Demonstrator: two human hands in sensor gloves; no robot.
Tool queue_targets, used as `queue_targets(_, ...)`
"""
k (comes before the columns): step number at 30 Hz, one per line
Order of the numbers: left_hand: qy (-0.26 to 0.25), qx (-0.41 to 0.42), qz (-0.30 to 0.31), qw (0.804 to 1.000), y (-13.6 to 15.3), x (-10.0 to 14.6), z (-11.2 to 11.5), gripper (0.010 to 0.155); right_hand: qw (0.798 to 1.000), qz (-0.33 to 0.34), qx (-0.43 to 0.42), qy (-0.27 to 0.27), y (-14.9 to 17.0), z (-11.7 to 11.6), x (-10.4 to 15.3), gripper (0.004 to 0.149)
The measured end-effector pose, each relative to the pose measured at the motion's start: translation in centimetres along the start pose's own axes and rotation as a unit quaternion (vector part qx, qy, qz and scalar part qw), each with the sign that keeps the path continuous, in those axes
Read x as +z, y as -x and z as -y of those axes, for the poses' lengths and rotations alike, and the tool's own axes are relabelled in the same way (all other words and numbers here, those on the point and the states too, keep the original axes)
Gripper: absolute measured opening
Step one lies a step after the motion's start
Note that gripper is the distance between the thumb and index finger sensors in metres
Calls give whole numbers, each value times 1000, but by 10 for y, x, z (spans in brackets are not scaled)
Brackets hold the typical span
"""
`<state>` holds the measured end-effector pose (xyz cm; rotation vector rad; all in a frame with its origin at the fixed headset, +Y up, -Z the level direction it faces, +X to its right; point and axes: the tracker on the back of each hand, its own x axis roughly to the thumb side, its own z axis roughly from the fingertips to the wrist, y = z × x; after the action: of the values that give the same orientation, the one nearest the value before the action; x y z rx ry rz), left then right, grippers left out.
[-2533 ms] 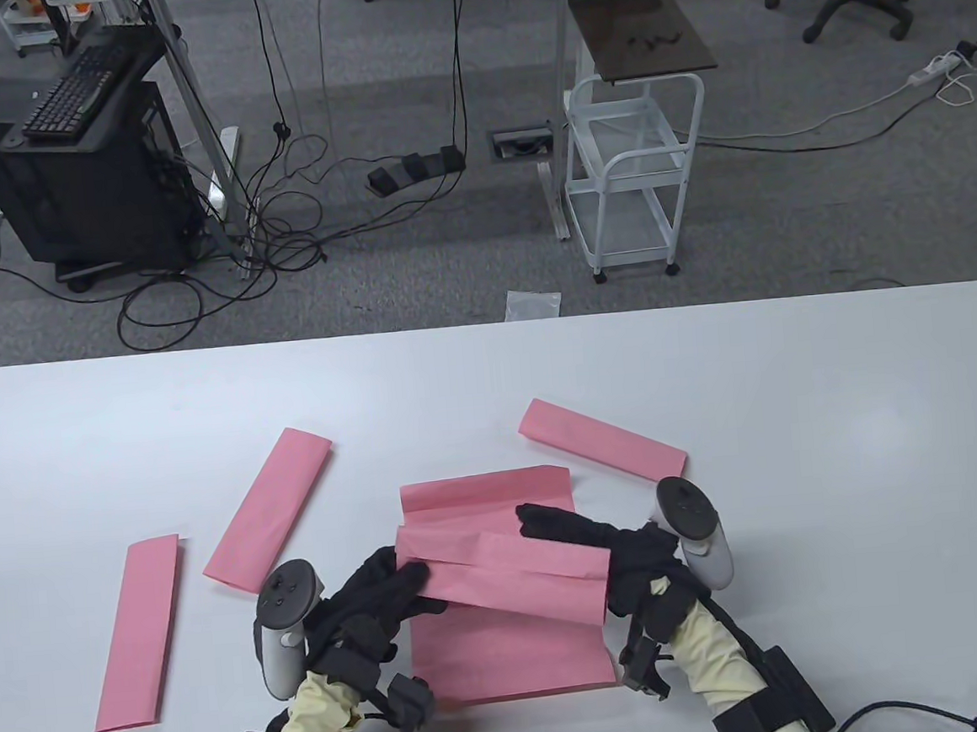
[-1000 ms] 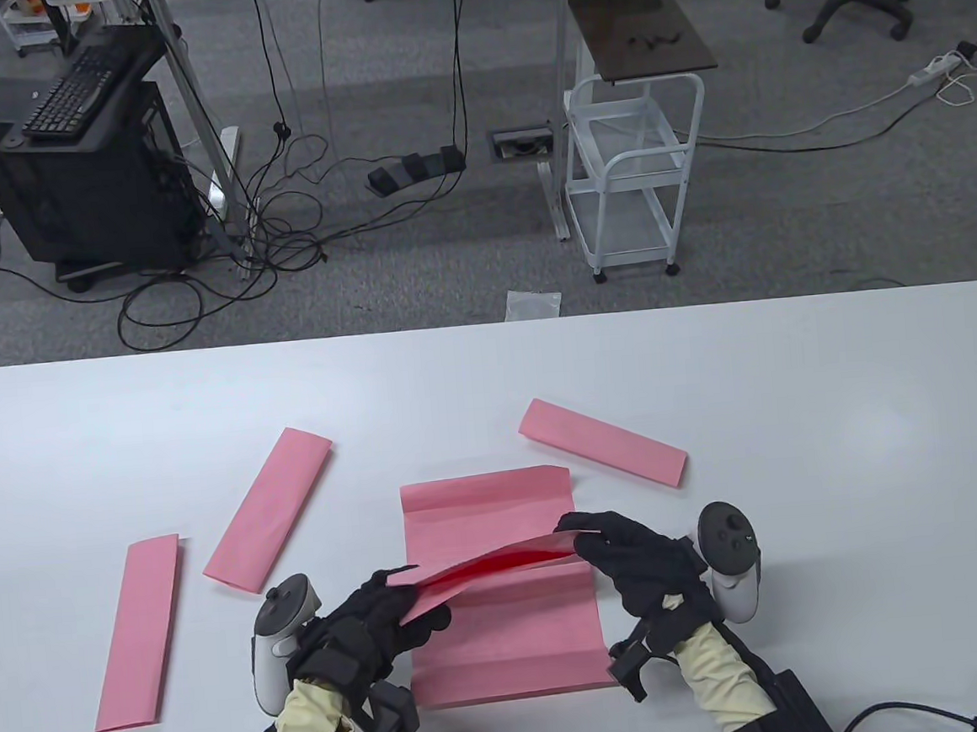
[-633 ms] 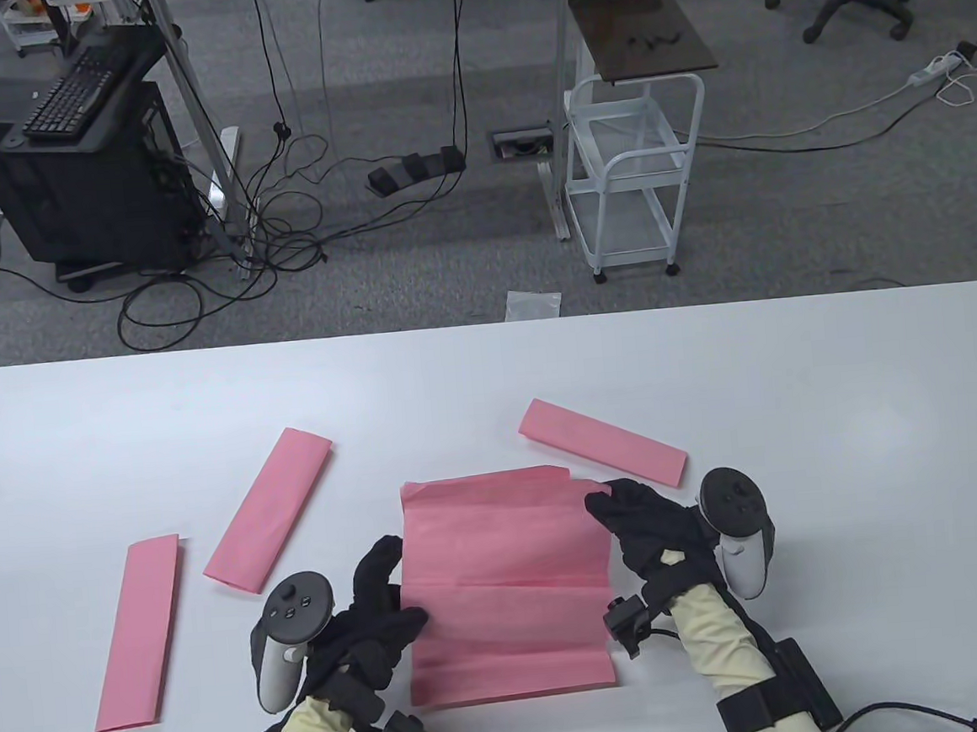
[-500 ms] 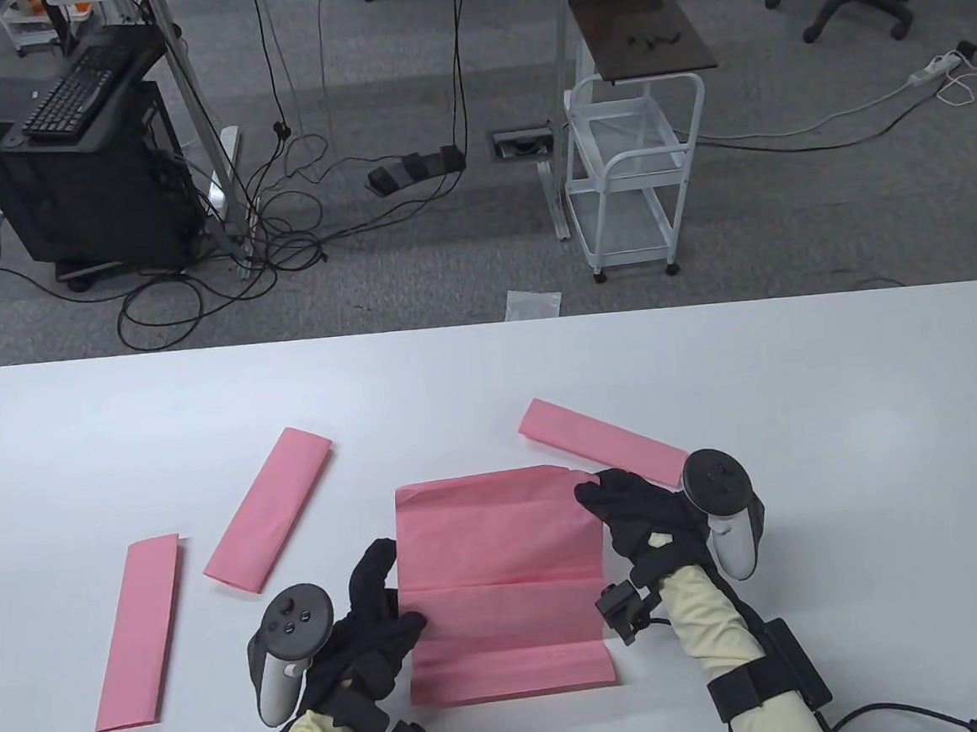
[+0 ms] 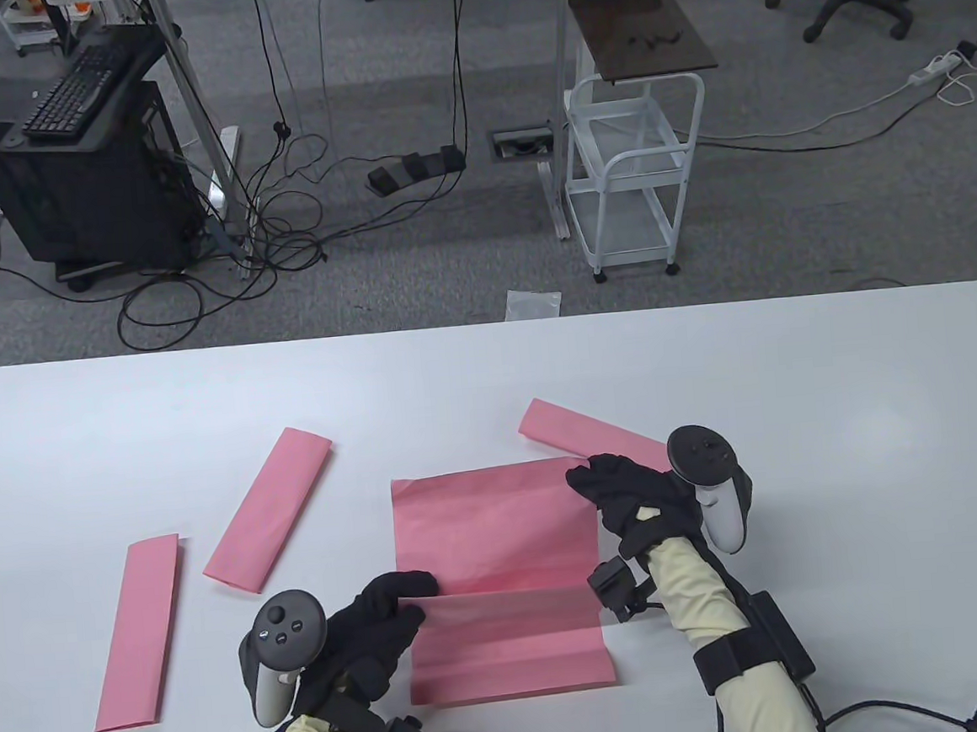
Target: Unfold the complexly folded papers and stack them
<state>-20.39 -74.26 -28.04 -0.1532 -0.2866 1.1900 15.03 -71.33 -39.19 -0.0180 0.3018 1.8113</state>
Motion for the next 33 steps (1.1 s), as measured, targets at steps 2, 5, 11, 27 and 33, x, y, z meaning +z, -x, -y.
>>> queue_targets(2,4,-39,4,999,-2,-1,0,33,1000,-2,-2,-6,-2,-1,-4,38)
queue_targets(5,29,-87,-1,996,-5,-1,1,31,1000,-2,4,-3,-4,0,-8,38)
queue_targets(11,142,-67,-108,982,2,-2,-4,35,999,2,-33,11,-4,5,-12,38)
queue_targets(27,69,-105,-100,987,17,6,8,47,999,-1,-26,26,2,4,-14,38)
queue_targets(33,74,-115,-101,985,17,6,10,75,999,-2,-24,27,3,4,-14,38)
